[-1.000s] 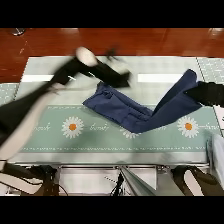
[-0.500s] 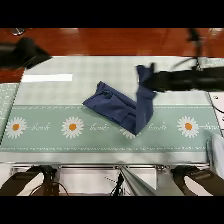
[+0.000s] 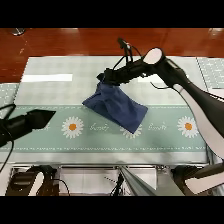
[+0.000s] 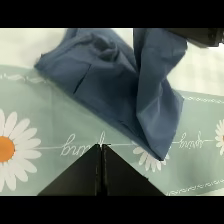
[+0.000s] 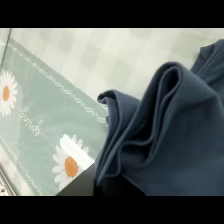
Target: Fold the shirts.
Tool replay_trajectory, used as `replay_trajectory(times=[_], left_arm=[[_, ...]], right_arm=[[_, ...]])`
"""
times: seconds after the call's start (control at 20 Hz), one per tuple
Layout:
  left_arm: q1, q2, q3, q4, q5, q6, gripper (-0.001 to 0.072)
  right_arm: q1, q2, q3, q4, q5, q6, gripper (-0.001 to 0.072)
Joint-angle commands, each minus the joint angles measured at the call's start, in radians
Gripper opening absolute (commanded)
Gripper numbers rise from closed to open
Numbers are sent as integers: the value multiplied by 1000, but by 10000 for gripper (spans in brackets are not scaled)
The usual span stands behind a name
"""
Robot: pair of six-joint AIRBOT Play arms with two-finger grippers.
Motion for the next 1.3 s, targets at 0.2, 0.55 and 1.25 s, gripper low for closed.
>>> replay_trajectory(times=[0.2, 0.55, 1.25], left_arm=[[0, 19, -74, -16, 133, -22, 17], [-1, 13, -74, -16, 117, -21, 17], [-2, -25, -74, -18, 117, -21, 17]], right_arm=[[-48, -71, 66, -5, 116, 58, 623], [-432, 375, -114, -506, 470, 84, 500], [-312, 591, -1128, 150, -243, 8, 632]])
